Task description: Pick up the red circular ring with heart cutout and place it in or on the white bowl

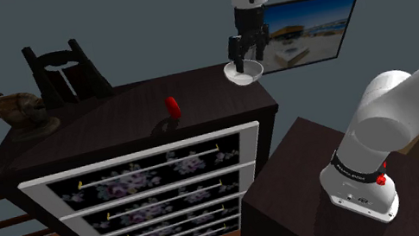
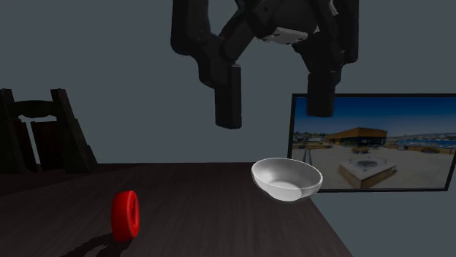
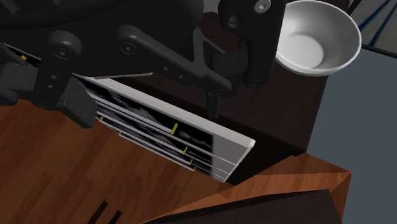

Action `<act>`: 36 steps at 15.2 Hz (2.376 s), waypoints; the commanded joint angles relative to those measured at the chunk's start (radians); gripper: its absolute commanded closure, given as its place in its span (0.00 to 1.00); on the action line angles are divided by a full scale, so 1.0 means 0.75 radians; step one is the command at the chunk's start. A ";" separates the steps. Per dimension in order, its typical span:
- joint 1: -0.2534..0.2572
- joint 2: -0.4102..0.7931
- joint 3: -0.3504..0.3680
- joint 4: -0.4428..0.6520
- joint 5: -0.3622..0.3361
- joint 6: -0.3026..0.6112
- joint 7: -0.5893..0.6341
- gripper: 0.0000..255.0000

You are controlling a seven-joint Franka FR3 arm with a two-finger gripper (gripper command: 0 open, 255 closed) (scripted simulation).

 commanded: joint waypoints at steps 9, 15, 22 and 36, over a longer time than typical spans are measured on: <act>-0.013 0.522 0.157 0.245 -0.096 0.268 0.246 0.00; -0.002 0.854 0.205 0.486 -0.225 0.330 0.410 0.00; 0.060 1.254 0.198 0.865 -0.385 0.304 0.570 0.00; 0.140 1.689 0.138 1.275 -0.505 0.293 0.659 0.00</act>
